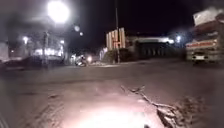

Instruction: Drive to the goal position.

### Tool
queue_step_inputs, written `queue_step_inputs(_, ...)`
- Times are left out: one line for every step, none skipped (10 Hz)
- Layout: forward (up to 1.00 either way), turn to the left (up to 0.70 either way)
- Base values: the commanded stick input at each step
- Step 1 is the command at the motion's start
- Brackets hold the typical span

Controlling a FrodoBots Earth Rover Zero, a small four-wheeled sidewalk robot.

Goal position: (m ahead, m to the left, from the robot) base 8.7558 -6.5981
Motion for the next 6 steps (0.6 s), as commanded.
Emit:
queue_step_inputs(0.05,0.00)
queue_step_inputs(0.00,0.00)
queue_step_inputs(0.00,0.00)
queue_step_inputs(0.00,0.00)
queue_step_inputs(0.00,0.00)
queue_step_inputs(0.15,0.00)
